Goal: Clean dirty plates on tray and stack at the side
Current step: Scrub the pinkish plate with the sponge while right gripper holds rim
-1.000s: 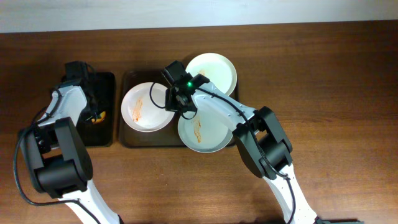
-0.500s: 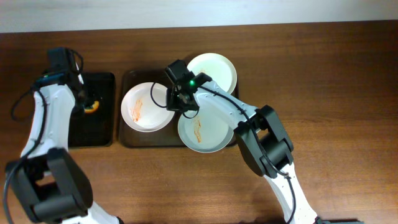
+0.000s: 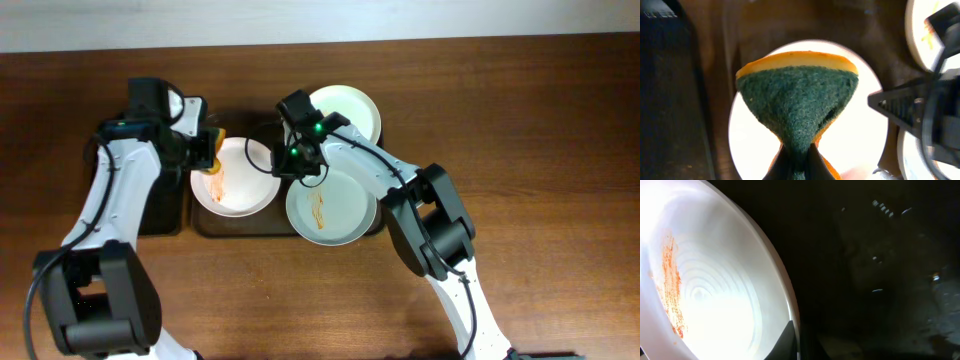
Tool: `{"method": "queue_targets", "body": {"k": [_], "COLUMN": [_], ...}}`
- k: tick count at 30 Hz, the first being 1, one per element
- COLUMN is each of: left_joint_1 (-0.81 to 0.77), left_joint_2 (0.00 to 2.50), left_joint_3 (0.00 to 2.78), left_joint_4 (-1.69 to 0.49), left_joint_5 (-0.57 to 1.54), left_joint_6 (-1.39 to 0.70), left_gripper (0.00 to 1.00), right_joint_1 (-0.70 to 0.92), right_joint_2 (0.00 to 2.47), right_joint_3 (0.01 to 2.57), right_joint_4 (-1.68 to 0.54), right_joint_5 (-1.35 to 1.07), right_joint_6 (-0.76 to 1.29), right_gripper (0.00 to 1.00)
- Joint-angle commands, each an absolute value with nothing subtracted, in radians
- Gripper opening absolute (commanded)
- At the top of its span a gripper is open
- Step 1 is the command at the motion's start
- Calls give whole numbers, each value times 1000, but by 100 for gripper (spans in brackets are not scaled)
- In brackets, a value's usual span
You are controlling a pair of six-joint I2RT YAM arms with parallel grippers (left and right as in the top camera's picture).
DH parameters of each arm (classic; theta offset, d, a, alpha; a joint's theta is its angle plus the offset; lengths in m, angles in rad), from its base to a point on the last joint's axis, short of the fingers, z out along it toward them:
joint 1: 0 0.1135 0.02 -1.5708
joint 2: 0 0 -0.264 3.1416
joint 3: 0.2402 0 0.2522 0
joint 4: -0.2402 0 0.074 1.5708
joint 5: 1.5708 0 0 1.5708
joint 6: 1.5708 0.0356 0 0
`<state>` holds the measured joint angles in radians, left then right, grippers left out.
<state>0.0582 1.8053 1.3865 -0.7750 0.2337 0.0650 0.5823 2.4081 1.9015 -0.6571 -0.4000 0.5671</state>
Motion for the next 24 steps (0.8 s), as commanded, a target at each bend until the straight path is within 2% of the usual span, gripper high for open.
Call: {"method": "queue_targets", "body": {"k": [1, 3, 9, 12, 18, 21, 24], "left_joint_1": [50, 50, -43, -100, -122, -122, -122], "left_joint_2": [1857, 1877, 1949, 1982, 1982, 1982, 1982], "left_joint_3": [1312, 1287, 1152, 1137, 1138, 1138, 1138], "left_joint_4": [-736, -712, -529, -522, -332, -260, -295], "left_joint_5": [133, 53, 67, 67, 78, -59, -250], "left_joint_6": [-60, -123, -123, -123, -142, -142, -191], "left_gripper": [1, 1, 1, 1, 1, 1, 1], "right_joint_1": [561, 561, 560, 561, 561, 563, 563], "right_joint_2": [2421, 2421, 2421, 2421, 2421, 2421, 2421], "right_joint_3": [1902, 1902, 1902, 1902, 1902, 1902, 1902], "right_joint_4": [-653, -646, -627, -627, -640, -638, -637], "right_joint_5": [-438, -438, -437, -437, -438, -438, -437], "right_joint_6": [553, 553, 553, 554, 554, 554, 554], "right_gripper": [4, 4, 4, 4, 4, 4, 4]}}
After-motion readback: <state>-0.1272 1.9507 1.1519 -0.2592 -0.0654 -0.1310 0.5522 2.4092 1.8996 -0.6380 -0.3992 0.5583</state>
